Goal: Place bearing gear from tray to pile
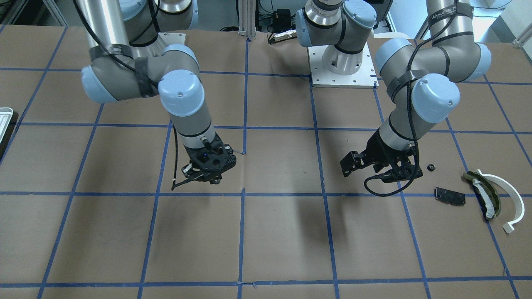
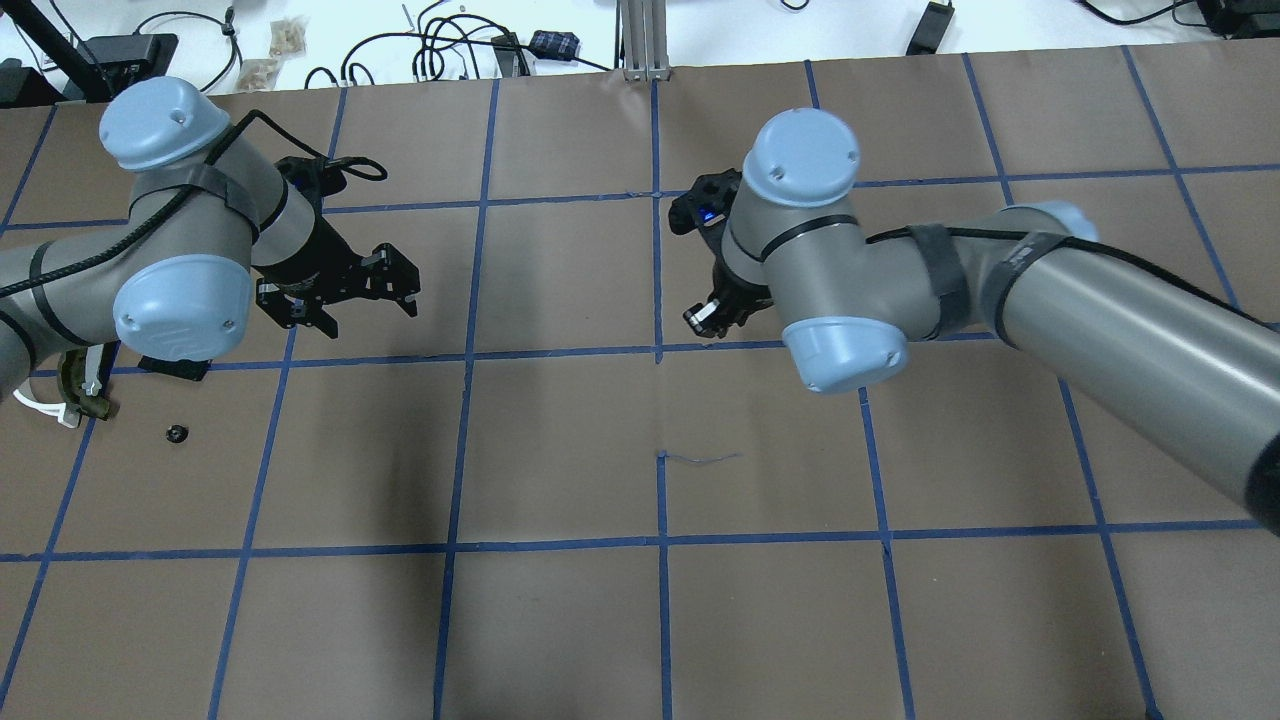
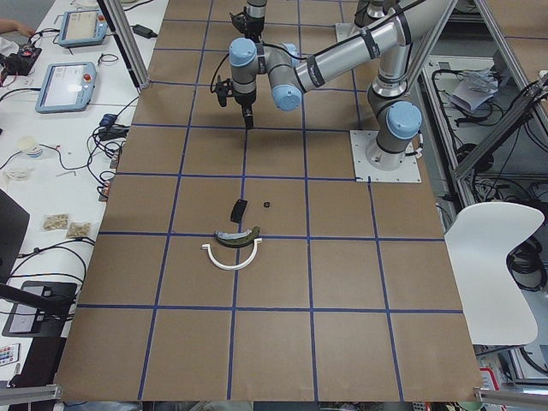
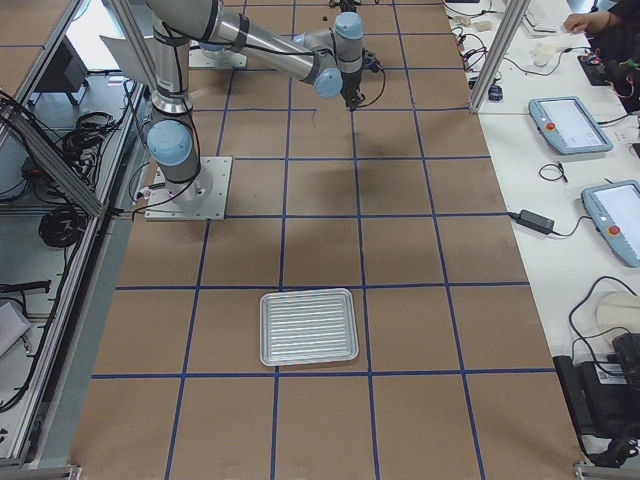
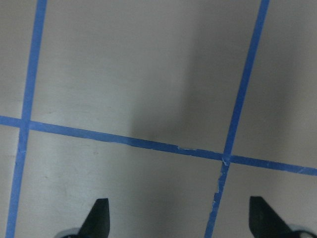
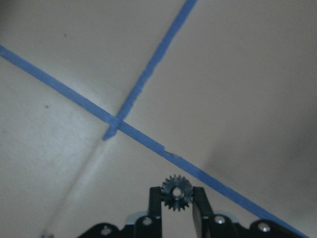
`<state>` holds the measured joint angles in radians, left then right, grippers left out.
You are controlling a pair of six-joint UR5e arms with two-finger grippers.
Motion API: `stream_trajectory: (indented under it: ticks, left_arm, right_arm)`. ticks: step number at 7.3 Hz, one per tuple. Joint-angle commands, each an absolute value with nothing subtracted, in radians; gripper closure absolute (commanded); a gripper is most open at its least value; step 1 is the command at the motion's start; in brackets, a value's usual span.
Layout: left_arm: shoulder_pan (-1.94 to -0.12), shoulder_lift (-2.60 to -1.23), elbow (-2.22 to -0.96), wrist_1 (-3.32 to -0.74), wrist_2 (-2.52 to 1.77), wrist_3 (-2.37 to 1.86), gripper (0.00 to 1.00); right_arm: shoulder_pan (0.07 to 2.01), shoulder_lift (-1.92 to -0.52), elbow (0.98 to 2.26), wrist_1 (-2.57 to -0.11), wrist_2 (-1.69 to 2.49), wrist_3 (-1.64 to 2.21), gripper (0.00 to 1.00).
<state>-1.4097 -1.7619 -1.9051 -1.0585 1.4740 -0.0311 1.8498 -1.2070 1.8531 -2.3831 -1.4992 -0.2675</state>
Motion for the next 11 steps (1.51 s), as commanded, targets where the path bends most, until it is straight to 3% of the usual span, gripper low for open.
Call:
stream_trajectory:
  ticks: [1, 3, 5, 7, 8, 11]
  left_arm:
    - [-1.439, -1.764, -1.922, -1.060, 1.468, -0.096, 0.00]
    - [-1.479, -1.767, -1.919, -1.036, 1.408, -0.202, 0.00]
    - [-1.509, -1.788, -1.921, -1.026, 1.411, -0.224, 0.00]
    - [-1.560, -1.802, -1.921, -0.985, 1.407, -0.270, 0.01]
    - [-1.600, -1.824, -1.908, -0.983, 1.405, -0.357, 0.08]
    - [-1.776, -1.935, -1.832, -0.899, 1.422, -0.526, 0.08]
  right_arm:
    - [1.917, -1.117, 1.832, -2.493, -1.496, -0.164, 0.87]
    - [1.919, -1.071, 1.809, -2.502, -1.474, -0.157, 0.87]
    - [1.919, -1.068, 1.807, -2.494, -1.489, -0.158, 0.00]
    - [1.910, -1.092, 1.787, -2.482, -1.540, -0.170, 0.00]
    - [1.895, -1.138, 1.758, -2.397, -1.542, -0.170, 0.00]
    - [1.733, -1.390, 1.697, -1.971, -1.549, -0.170, 0.00]
